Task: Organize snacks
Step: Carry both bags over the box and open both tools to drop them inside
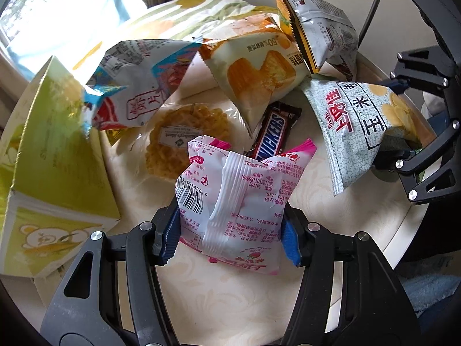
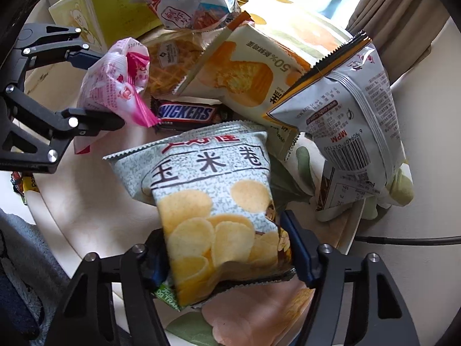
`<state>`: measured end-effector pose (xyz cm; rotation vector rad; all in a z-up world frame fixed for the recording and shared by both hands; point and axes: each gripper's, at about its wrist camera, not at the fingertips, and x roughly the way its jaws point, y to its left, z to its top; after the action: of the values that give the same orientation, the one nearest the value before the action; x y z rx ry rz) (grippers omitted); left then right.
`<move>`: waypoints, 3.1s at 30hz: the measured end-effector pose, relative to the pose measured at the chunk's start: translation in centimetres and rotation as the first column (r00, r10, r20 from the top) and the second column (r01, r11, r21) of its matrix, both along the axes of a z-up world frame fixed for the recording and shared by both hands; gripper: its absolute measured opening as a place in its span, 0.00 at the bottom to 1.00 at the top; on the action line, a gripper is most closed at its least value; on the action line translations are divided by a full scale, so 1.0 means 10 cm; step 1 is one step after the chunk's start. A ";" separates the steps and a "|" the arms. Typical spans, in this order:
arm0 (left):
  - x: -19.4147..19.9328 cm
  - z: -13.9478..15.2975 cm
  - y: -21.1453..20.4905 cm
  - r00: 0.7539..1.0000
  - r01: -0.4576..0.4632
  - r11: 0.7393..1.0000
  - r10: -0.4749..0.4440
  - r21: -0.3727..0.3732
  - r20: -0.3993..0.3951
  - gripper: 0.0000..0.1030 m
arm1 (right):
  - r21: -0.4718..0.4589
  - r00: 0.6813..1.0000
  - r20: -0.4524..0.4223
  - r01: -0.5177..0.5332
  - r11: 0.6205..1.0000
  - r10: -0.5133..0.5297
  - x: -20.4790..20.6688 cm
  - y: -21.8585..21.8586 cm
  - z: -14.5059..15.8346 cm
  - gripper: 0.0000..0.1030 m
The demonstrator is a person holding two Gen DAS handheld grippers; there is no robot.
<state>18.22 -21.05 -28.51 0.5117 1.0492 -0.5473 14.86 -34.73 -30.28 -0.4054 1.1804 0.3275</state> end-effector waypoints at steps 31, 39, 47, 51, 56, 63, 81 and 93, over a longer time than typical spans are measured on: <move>0.35 1.84 1.23 0.923 -0.284 0.931 0.330 -0.227 0.199 0.53 | 0.086 0.942 0.322 -0.132 0.988 0.097 0.12 0.95 1.84 0.55; 1.03 1.98 2.05 0.899 -0.341 0.901 0.396 -0.266 0.189 0.53 | 0.120 0.937 0.338 -0.132 0.984 0.085 0.81 1.74 2.04 0.55; 1.71 1.72 2.85 0.896 -0.394 0.889 0.428 -0.233 0.118 0.53 | 0.185 0.964 0.263 -0.078 0.980 0.027 1.52 2.46 1.87 0.55; 1.97 1.48 3.11 0.902 -0.407 0.892 0.427 -0.197 0.068 0.53 | 0.238 0.976 0.213 -0.007 0.971 -0.046 1.75 2.66 1.74 0.55; 2.15 1.19 3.25 0.906 -0.416 0.894 0.423 -0.168 0.008 0.57 | 0.256 0.982 0.153 0.074 0.964 -0.116 1.94 2.79 1.58 0.55; 2.11 1.05 3.18 0.912 -0.405 0.902 0.411 -0.148 0.012 1.00 | 0.266 0.982 0.081 0.142 0.953 -0.169 2.10 2.79 1.44 0.55; 1.82 1.09 3.33 0.869 -0.490 0.854 0.494 -0.177 -0.025 1.00 | 0.393 0.966 0.034 0.225 0.892 -0.258 2.26 2.68 1.31 1.00; 1.48 1.29 3.38 0.867 -0.484 0.854 0.497 -0.191 0.026 1.00 | 0.400 0.963 0.059 0.218 0.890 -0.263 1.94 2.74 1.51 1.00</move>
<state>33.06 12.79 -15.57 0.0889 0.9998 -0.1598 34.22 -7.37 -15.16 0.0739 1.0111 0.3100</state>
